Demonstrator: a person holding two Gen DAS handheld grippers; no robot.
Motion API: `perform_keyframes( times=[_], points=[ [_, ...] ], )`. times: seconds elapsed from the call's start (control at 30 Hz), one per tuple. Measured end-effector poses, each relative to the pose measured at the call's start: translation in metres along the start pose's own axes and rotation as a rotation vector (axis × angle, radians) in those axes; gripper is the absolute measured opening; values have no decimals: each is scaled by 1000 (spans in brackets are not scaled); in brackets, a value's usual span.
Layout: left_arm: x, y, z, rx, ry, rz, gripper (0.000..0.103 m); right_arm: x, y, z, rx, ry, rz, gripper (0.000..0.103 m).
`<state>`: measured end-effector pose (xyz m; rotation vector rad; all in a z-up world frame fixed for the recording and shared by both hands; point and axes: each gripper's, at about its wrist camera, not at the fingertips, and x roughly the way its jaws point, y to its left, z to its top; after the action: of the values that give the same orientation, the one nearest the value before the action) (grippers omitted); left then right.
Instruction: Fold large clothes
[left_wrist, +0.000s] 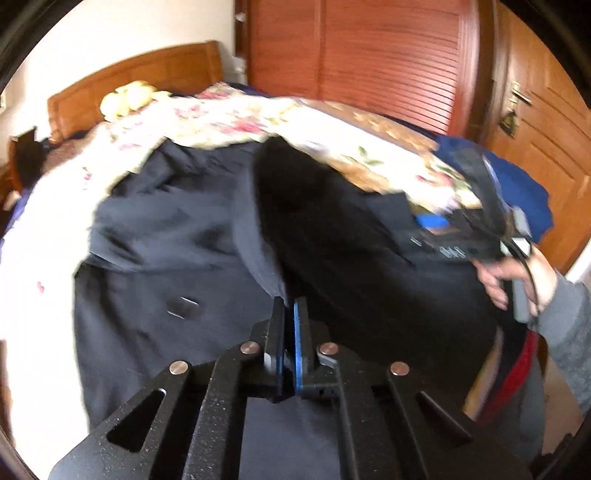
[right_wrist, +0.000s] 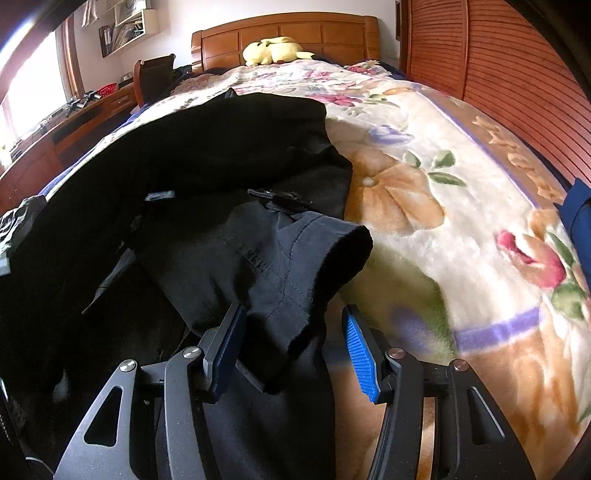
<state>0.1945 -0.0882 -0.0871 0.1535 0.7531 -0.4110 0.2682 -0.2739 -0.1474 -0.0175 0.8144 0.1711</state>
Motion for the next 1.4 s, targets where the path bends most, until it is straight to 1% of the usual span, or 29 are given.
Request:
perform_keyframes(
  times=[0.13, 0.23, 0.3, 0.33, 0.4, 0.43, 0.5, 0.6, 0.77, 0.9, 1.07, 1.23, 1.3, 1.4],
  points=[
    [-8, 43, 21, -6, -22, 127, 5, 1, 0, 0, -1, 6, 2, 56],
    [-6, 68, 30, -26, -18, 181, 5, 2, 0, 1, -4, 10, 2, 56],
    [-6, 84, 33, -59, -15, 168, 6, 3, 1, 1, -5, 12, 0, 56],
    [-6, 91, 32, -76, -11, 163, 8, 3, 1, 2, -6, 13, 0, 56],
    [-9, 101, 27, -97, -10, 176, 20, 3, 1, 2, -7, 14, 0, 56],
    [-10, 106, 22, -105, -11, 181, 22, 4, 0, 2, -8, 15, 0, 56],
    [-10, 111, 13, -118, -2, 177, 29, 4, 0, 2, -10, 17, 1, 56],
    [-12, 116, -7, -137, 18, 167, 32, 4, 0, 2, -12, 19, 0, 56],
    [-11, 112, -41, -143, 69, 163, 35, 5, 0, 2, -16, 20, -3, 56],
    [-14, 106, -59, -129, 89, 172, 37, 6, 0, 2, -18, 24, -3, 56],
    [-18, 103, -69, -128, 94, 179, 38, 6, 0, 2, -22, 24, -2, 56],
    [-10, 101, -76, -107, 128, 206, 38, 6, 0, 2, -22, 25, -2, 56],
    [-8, 104, -79, -113, 138, 206, 38, 6, 0, 2, -22, 24, -2, 56],
    [-5, 108, -82, -130, 138, 229, 38, 6, 0, 2, -22, 24, -2, 56]
  ],
)
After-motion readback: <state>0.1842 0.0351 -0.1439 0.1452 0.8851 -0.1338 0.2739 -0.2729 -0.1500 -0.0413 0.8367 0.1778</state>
